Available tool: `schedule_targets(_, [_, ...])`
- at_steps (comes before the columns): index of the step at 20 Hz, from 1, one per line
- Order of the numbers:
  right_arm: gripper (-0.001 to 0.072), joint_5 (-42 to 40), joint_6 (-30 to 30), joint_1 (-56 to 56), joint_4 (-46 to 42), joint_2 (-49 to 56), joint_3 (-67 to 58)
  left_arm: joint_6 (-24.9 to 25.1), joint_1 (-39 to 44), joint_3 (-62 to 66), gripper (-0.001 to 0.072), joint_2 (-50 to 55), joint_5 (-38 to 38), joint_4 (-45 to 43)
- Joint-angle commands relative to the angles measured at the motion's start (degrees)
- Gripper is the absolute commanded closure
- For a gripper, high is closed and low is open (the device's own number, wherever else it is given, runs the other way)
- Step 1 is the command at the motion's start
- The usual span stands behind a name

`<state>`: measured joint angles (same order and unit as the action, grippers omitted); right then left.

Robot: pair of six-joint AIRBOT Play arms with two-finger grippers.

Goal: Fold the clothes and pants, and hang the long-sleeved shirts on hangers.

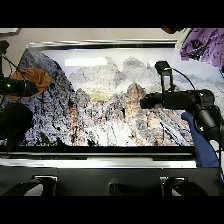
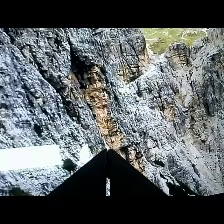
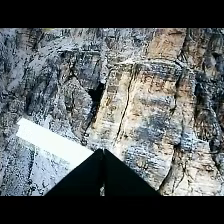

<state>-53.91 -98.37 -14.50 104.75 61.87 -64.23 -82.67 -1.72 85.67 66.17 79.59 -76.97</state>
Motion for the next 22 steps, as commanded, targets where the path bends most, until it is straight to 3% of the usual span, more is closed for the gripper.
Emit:
schedule_targets(1, [0.0678,0.0,0.0,0.0,0.0,0.0,0.0,0.0,0.0,0.0,0.0685,0.0,0.0,0.0])
schedule_targets(20, [0.0678,0.0,0.0,0.0,0.0,0.0,0.0,0.2,0.0,0.0,0.0685,0.0,-0.2,0.1])
schedule_targets(22, [0.0678,0.0,0.0,0.0,0.0,0.0,0.0,-1.0,0.0,0.0,0.0604,0.0,0.0,0.1])
